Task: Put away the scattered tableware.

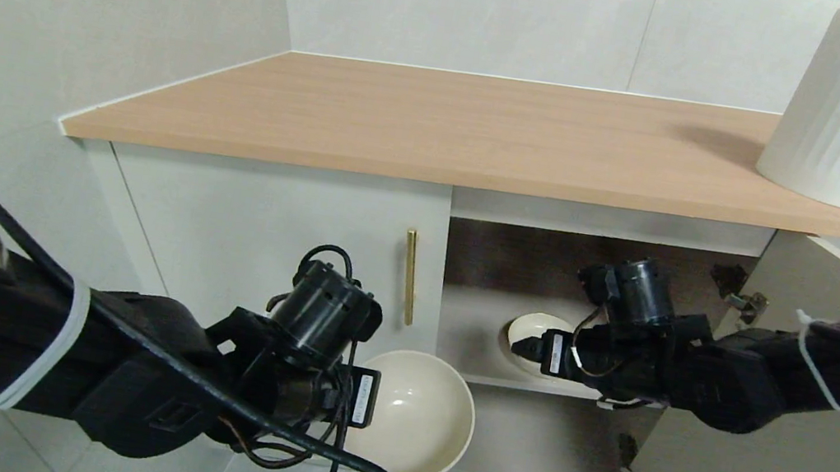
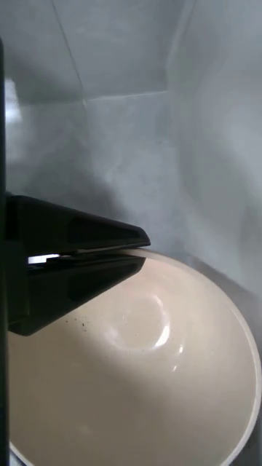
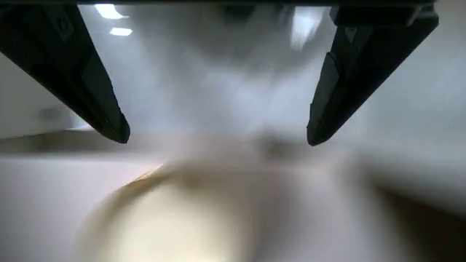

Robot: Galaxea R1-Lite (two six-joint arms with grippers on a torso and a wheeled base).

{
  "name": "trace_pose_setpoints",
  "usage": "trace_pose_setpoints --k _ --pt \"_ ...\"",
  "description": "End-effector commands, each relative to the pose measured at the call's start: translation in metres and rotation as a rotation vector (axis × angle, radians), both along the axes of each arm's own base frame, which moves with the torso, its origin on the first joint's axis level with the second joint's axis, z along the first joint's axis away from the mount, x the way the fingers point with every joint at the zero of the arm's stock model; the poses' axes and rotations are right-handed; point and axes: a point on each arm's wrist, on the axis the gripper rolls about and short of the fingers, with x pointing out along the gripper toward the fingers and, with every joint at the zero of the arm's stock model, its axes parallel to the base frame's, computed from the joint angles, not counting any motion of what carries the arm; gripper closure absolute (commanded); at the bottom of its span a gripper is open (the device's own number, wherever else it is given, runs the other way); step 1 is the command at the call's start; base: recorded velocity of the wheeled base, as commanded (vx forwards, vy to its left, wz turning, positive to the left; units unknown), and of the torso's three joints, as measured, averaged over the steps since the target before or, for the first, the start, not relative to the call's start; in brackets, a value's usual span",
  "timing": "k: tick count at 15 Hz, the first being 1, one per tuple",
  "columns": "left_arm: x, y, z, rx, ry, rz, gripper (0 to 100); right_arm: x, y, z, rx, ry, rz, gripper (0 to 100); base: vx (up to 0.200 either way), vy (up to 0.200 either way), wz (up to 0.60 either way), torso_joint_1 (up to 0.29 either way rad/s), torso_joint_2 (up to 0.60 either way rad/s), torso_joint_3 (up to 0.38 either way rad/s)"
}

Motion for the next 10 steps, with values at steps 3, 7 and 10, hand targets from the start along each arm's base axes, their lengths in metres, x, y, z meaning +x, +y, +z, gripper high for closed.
trace_pose_setpoints --k 3,7,10 --pt "-0.005 -0.009 -0.011 0.024 0.030 -0.029 100 -0.069 0.018 0.036 0.002 0.012 0.218 0 0.000 0.000 0.00 0.000 0.00 0.000" --pt "-0.008 -0.008 -0.003 0.008 0.010 -0.034 100 -0.080 0.040 0.013 -0.071 0.076 0.268 0 0.000 0.000 0.00 0.000 0.00 0.000" --pt "-0.015 -0.011 0.007 -0.010 -0.011 -0.055 100 -0.076 0.050 -0.006 -0.132 0.094 0.243 0 0.000 0.000 0.00 0.000 0.00 0.000"
